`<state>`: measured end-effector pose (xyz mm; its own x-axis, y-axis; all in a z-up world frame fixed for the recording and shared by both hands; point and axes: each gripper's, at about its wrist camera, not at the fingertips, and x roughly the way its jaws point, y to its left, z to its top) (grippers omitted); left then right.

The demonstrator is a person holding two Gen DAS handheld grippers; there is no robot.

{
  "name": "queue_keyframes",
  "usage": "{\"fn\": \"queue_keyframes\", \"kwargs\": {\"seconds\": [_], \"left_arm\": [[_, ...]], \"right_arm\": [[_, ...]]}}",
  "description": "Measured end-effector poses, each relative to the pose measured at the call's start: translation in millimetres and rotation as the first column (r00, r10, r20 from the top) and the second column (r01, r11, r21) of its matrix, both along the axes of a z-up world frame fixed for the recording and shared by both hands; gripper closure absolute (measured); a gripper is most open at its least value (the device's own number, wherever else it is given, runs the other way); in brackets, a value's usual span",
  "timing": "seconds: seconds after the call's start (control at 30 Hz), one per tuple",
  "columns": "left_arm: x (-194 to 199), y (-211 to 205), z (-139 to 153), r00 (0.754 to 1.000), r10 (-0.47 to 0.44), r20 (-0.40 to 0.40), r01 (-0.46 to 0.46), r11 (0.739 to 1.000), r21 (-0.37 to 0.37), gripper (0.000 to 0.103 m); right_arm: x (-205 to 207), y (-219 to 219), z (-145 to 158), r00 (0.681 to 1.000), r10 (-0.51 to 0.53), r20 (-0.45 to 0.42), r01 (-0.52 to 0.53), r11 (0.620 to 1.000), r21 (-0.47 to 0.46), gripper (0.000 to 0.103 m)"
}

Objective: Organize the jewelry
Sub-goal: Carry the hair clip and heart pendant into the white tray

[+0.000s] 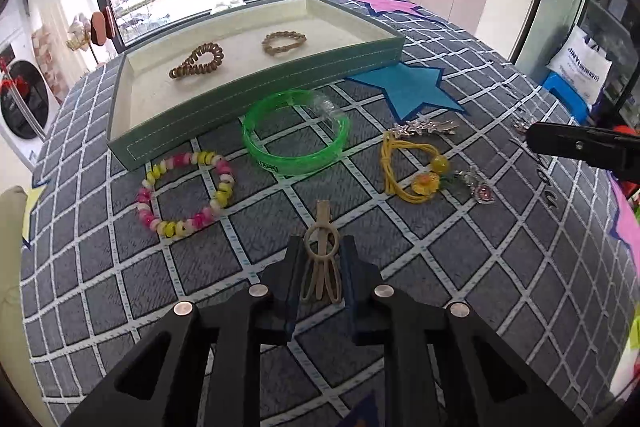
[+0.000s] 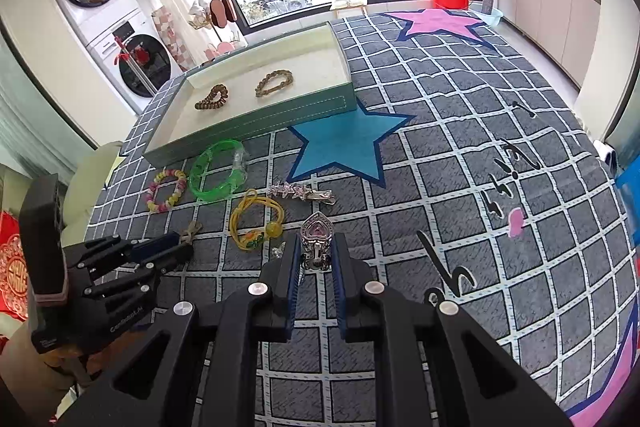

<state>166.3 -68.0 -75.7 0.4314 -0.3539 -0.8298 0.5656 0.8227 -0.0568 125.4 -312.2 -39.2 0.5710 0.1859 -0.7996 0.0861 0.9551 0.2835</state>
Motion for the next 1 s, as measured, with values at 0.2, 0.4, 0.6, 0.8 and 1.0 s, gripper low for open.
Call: {"fn": "queue_keyframes", "kwargs": {"seconds": [0.2,0.4,0.6,0.8,1.0], "left_arm": [[-2.2,9.1,10.3,0.999,0.033,0.001,-0.033,0.998,-0.056,0.071],[-1.0,18.9,35.9,0.996,0.078,0.043,-0.073,0.992,-0.105,0.071],[16.1,30.5,62.8,0.985,0.156,0.079,-0.142,0.976,-0.164,0.071],[48.2,41.3,81.5,0.968,0.230,0.102,-0.208,0.959,-0.194,0.071],[87.5,45.6,85.9,0.956,0.274,0.105,-0.250,0.948,-0.197,0.071]], "right_arm": [[3.1,3.8,7.1,1.000,0.013,0.019,-0.013,1.000,0.004,0.086],[14.0,7.1,18.9,0.999,0.029,0.044,-0.030,1.000,0.010,0.086],[36.0,9.5,30.1,0.997,0.045,0.062,-0.046,0.999,0.019,0.086],[69.2,13.2,43.2,0.994,0.062,0.091,-0.064,0.998,0.021,0.086],[116.0,16.2,49.3,0.993,0.074,0.095,-0.078,0.996,0.038,0.086]]}}
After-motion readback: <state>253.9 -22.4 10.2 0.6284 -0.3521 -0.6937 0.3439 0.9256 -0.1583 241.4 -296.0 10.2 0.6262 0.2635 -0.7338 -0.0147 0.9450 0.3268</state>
